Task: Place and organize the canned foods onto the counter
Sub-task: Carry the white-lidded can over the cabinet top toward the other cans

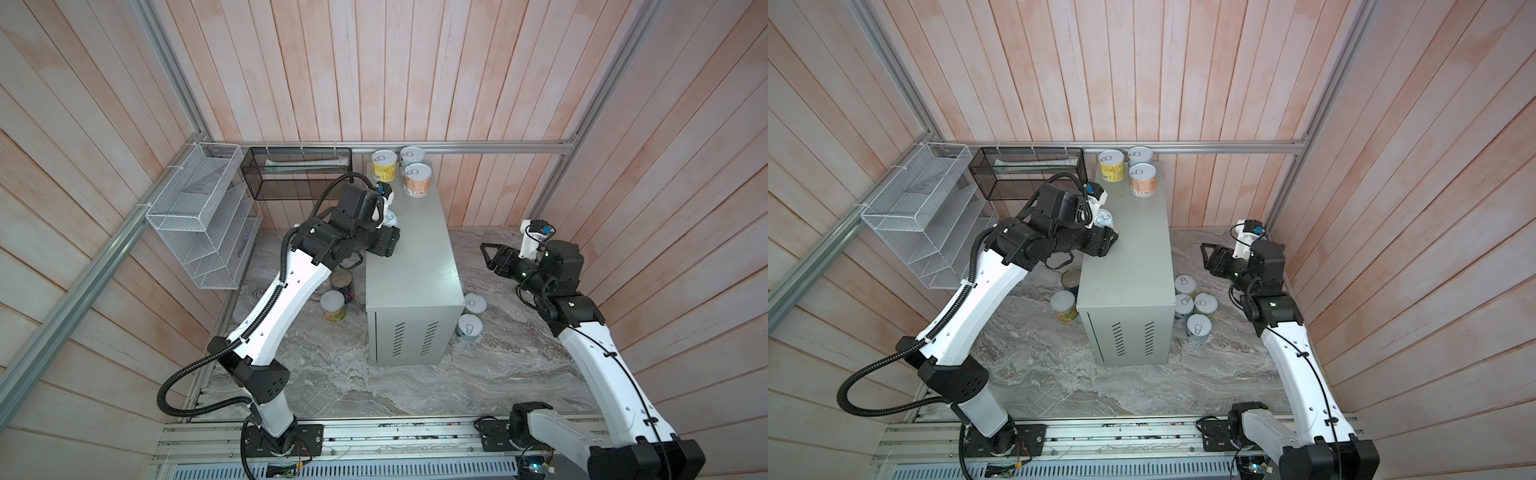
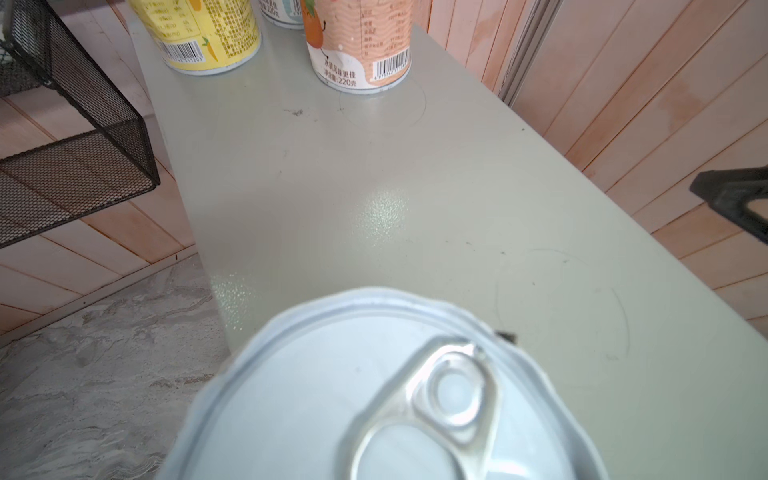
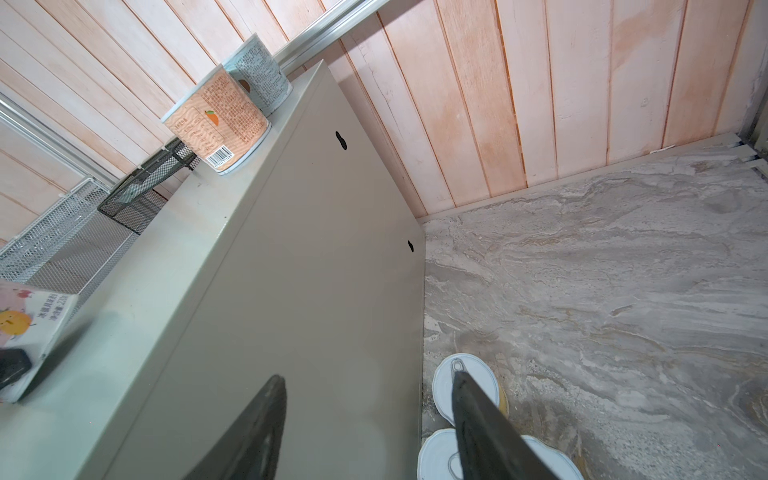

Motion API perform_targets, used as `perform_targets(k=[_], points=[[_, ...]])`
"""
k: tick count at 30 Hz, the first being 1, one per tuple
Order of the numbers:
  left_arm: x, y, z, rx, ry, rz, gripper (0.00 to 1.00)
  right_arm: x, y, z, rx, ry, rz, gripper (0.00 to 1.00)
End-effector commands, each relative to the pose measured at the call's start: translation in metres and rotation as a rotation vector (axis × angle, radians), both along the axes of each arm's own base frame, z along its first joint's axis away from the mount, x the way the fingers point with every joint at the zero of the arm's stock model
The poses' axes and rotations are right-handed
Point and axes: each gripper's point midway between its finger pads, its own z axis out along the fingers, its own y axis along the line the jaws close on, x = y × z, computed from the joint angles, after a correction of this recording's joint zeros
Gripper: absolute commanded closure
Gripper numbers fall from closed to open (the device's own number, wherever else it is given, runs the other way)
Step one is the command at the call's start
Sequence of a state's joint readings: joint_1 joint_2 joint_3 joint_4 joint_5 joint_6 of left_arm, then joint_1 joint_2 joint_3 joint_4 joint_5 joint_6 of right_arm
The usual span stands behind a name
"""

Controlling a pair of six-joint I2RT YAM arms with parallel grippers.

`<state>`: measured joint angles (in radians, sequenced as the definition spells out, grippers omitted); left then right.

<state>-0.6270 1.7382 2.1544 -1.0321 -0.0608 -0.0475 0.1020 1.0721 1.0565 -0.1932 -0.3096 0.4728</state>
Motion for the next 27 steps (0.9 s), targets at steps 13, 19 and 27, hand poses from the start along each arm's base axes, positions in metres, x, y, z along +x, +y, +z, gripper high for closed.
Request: perform_targets(k=[13,19,27], points=[[0.011,-0.010,0.009,-0.025,-0.082,-0.016,0.40,0.007,0.001,0.015,0.000,-0.029,0.008,0.26],[0.007,-0.010,0.007,-0.034,-0.088,-0.029,0.04,0.005,0.001,0.015,0.006,-0.027,0.009,0.24],[-0.002,-0.010,0.000,-0.038,-0.077,-0.039,0.00,0.003,0.002,0.013,0.021,-0.022,0.015,0.25]])
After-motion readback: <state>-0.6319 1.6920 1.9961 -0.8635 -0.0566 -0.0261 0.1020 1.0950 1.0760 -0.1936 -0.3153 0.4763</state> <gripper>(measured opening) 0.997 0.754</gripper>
